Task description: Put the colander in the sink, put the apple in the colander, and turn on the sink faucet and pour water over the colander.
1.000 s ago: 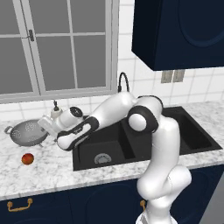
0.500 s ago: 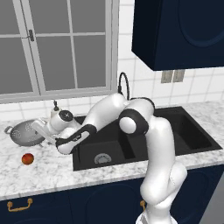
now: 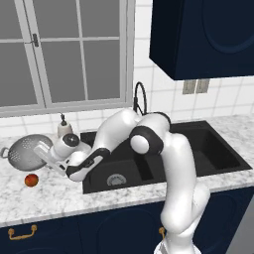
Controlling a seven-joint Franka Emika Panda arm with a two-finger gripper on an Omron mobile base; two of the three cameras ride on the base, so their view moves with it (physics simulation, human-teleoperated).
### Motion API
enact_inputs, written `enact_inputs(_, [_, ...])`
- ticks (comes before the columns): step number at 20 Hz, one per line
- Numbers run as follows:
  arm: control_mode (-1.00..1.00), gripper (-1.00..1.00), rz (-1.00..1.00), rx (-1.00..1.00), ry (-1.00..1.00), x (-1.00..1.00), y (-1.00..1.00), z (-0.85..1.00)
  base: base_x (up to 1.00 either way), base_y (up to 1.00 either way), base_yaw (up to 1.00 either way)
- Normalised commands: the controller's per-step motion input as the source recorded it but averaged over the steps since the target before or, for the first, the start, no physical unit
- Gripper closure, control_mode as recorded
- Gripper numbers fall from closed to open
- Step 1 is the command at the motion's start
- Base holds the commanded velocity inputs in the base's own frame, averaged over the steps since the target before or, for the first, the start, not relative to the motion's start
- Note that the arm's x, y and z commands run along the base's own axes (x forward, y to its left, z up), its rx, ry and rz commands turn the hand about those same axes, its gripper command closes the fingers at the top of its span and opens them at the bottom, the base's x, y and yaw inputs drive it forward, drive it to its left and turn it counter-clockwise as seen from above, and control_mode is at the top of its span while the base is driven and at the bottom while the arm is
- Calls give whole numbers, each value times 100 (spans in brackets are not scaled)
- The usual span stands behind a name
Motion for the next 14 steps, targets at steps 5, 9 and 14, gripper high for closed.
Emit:
enact_inputs(5, [-100, 100, 0, 0, 0, 26, -9, 15, 0, 0, 0])
enact_inputs(9, [-100, 100, 0, 0, 0, 30, 0, 34, 0, 0, 0])
enact_inputs(14, [-100, 100, 0, 0, 0, 22, -2, 52, 0, 0, 0])
